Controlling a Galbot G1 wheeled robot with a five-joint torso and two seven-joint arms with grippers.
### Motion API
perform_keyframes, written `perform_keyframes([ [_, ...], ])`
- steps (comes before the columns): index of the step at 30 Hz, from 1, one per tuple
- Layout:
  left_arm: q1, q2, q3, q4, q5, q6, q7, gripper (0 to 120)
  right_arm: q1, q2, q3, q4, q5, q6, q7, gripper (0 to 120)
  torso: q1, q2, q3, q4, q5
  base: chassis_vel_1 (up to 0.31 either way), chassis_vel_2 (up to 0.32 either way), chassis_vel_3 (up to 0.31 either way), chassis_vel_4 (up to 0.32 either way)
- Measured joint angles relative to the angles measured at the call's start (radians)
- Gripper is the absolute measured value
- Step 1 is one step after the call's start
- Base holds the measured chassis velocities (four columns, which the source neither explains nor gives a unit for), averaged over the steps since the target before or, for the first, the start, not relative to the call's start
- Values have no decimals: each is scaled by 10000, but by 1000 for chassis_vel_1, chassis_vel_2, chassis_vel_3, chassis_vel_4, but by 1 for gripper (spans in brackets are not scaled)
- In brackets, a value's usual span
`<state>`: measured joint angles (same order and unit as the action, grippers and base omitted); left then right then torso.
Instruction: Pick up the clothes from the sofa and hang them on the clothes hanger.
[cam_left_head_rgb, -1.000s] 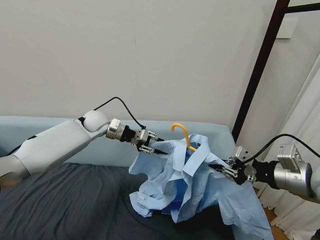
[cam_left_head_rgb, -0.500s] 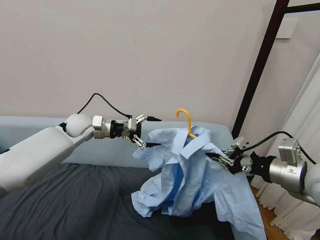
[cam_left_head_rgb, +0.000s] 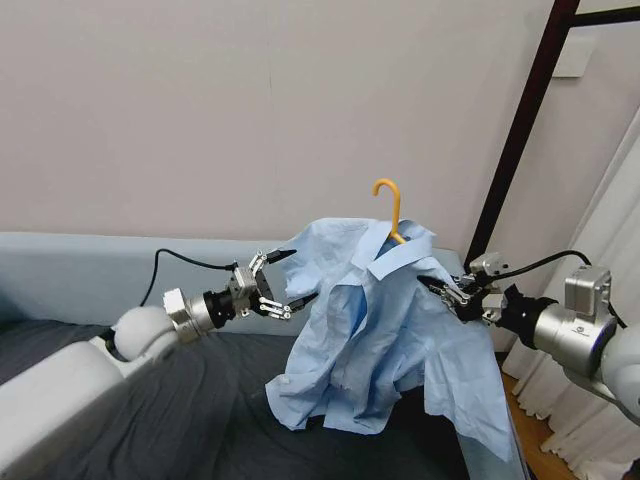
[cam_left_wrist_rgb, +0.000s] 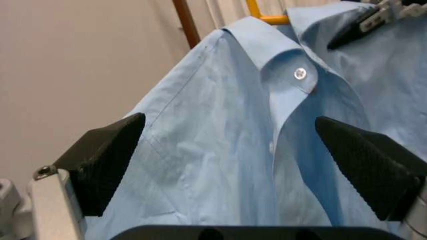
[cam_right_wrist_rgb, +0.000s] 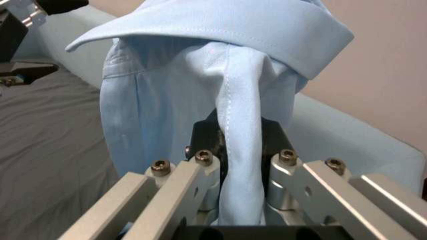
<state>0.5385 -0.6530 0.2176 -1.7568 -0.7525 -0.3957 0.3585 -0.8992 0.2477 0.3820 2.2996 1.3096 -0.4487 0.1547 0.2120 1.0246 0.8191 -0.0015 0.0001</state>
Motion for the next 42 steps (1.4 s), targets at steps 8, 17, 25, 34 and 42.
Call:
perform_keyframes([
  [8, 895, -1110, -154, -37, 504, -101, -1224, 100, 24, -83, 60, 164, 183, -70, 129, 7, 0, 0, 0, 0, 0, 0, 0, 0, 0],
  [17, 193, -2005, 1123, 194, 671, 49, -1944, 100, 39, -138, 106, 292, 345, -89, 201, 7, 0, -1, 1, 0, 1, 0, 0, 0, 0],
  [25, -358, -2757, 1600, 729, 799, 102, -2576, 85, 59, -253, 312, 228, 664, -125, 436, 7, 0, -1, 1, -2, 0, 0, 0, 0, 0],
  [34, -872, -3250, 1617, 1011, 721, 170, -2839, 50, 478, -826, 536, -206, 1380, -157, 620, 7, 1, -1, 2, 0, -1, 0, 0, 0, 0],
  [42, -1638, -3495, 1778, 919, 567, 386, -3123, 21, 1522, -1733, 538, -545, 2268, -204, 928, 7, 1, -1, 2, 0, -2, 0, 0, 0, 0],
])
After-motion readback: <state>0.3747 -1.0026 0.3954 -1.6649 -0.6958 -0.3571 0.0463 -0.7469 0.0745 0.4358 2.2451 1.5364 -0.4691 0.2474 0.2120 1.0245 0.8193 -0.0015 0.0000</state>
